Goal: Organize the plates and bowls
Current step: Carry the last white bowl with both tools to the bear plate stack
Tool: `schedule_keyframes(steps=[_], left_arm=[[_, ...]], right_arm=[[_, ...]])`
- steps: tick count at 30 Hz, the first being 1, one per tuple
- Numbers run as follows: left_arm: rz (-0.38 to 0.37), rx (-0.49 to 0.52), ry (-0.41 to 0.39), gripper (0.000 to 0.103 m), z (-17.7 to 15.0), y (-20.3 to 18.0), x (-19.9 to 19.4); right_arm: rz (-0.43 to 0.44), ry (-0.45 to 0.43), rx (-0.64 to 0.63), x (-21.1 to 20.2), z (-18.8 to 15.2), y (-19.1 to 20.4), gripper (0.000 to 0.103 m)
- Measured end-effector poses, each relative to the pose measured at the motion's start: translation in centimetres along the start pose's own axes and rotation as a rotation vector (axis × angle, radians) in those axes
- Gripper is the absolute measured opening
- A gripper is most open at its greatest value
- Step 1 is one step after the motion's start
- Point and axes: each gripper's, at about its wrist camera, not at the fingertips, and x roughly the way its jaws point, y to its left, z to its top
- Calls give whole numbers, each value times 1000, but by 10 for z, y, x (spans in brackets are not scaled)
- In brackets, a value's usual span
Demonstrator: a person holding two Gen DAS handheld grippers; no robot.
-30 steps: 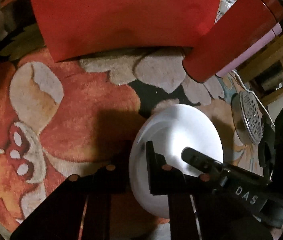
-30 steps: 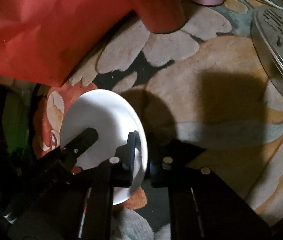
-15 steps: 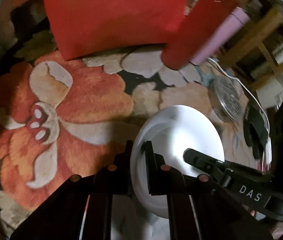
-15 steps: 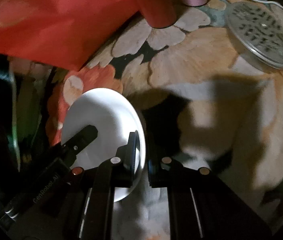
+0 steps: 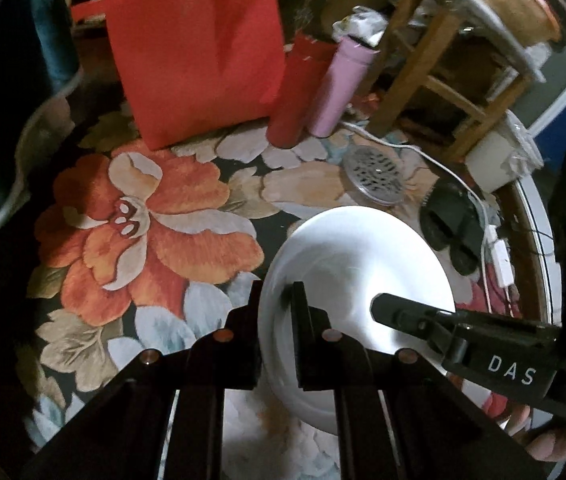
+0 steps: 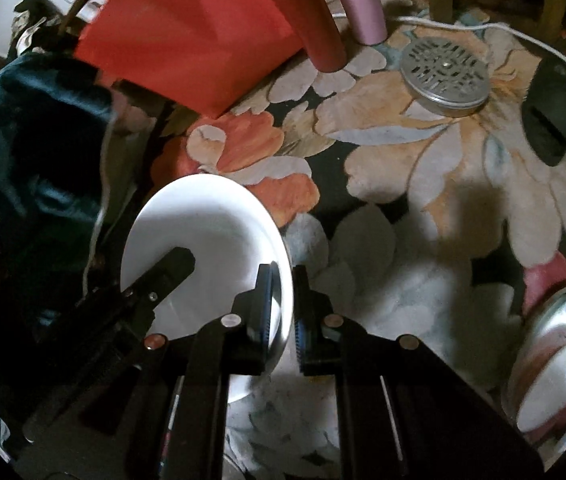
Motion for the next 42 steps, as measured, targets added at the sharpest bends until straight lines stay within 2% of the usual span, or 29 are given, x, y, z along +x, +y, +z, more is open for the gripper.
schedule_keyframes(steps=[5, 20, 42], left_arm=[[-20, 14, -32, 11, -21, -25, -28], [-79, 79, 30, 12, -67, -86, -18], [-124, 126, 59, 13, -77, -137, 5]], right_arm=[[-18, -19, -5, -30, -27, -3, 11], [-31, -42, 87, -60, -82, -64, 12], [-28, -55, 185, -74, -97, -117, 13]])
